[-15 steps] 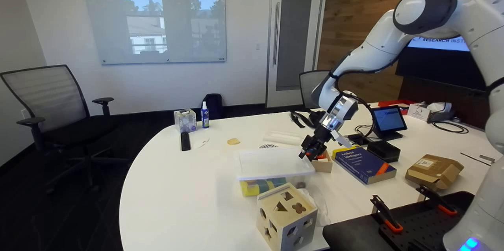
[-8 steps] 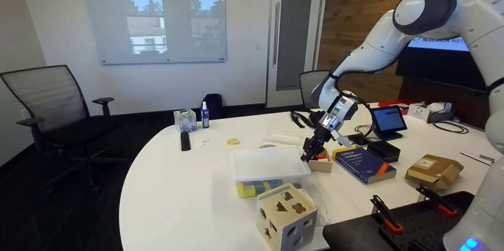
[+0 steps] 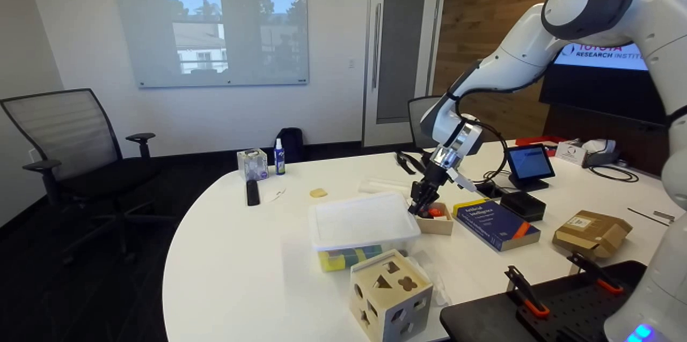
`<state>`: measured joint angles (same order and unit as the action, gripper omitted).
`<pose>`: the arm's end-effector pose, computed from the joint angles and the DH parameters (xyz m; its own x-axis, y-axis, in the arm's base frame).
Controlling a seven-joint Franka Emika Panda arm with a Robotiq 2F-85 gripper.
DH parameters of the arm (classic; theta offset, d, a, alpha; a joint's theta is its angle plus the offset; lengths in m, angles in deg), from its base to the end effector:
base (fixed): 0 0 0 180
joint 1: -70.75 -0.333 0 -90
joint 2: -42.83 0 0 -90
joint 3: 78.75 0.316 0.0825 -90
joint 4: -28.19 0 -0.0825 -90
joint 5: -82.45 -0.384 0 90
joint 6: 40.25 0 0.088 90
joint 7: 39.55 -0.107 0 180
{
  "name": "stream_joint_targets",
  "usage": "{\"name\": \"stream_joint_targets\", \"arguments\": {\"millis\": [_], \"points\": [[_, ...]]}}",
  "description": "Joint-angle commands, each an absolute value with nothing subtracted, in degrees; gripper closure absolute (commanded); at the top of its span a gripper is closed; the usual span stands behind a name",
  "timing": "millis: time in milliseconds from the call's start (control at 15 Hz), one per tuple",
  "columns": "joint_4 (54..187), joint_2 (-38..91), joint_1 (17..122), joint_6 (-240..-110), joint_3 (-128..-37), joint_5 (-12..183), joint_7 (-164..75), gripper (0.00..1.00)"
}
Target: Remove the white lid from the lunchbox and put it on the table
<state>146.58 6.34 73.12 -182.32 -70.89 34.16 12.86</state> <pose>0.5516 0.0542 0.1040 0.9708 0.2309 0.0654 0.2302 -0.8185 -0.5265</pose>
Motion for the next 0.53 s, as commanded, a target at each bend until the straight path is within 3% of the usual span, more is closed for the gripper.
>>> {"name": "stream_joint_targets", "arguments": {"millis": [0,467], "points": [[147.6,8.72,73.81,-180.47,-69.43,35.71,9.1,0.96],[146.32,10.42,79.54,-176.82,-66.13,25.73,12.91,0.96]]}}
